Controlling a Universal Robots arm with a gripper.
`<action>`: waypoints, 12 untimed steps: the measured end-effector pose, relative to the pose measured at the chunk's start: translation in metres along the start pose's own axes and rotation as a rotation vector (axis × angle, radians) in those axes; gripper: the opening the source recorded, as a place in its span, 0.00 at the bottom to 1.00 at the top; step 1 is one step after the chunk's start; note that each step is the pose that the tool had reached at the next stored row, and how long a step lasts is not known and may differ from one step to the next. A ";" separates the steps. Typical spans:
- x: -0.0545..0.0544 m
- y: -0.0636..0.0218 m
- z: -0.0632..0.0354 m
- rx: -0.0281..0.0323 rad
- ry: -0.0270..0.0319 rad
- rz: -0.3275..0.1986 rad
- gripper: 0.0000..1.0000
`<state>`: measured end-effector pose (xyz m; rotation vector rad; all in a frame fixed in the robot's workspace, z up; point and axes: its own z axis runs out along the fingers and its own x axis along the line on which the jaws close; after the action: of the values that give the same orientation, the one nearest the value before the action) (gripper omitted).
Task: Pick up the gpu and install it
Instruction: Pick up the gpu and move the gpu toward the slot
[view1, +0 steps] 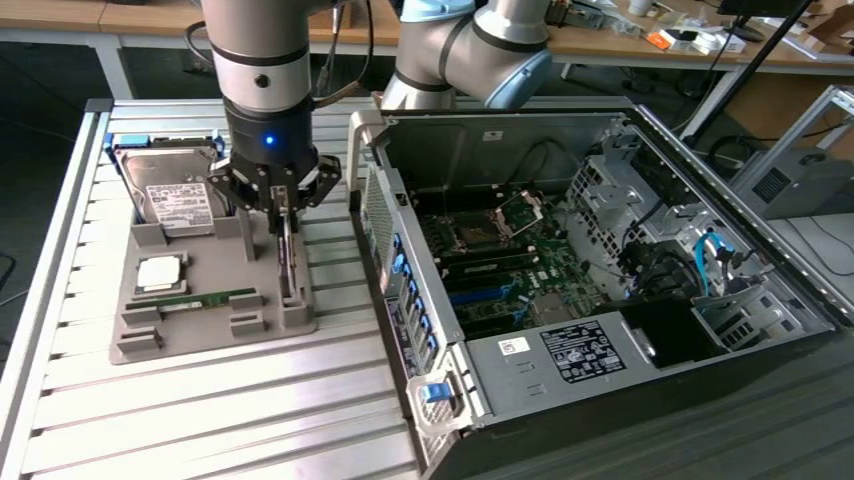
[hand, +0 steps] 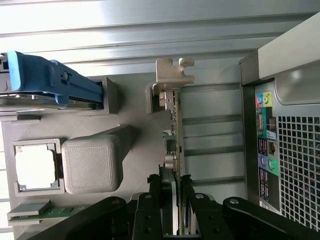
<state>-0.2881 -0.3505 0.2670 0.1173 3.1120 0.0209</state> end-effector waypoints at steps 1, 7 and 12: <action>0.000 0.0000 -0.0001 0.0000 0.0001 0.000 0.27; 0.000 0.0000 -0.0027 0.0000 0.0000 0.000 0.27; 0.000 0.0000 -0.0036 0.0001 0.0002 0.000 0.27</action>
<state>-0.2881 -0.3506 0.2705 0.1173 3.1122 0.0207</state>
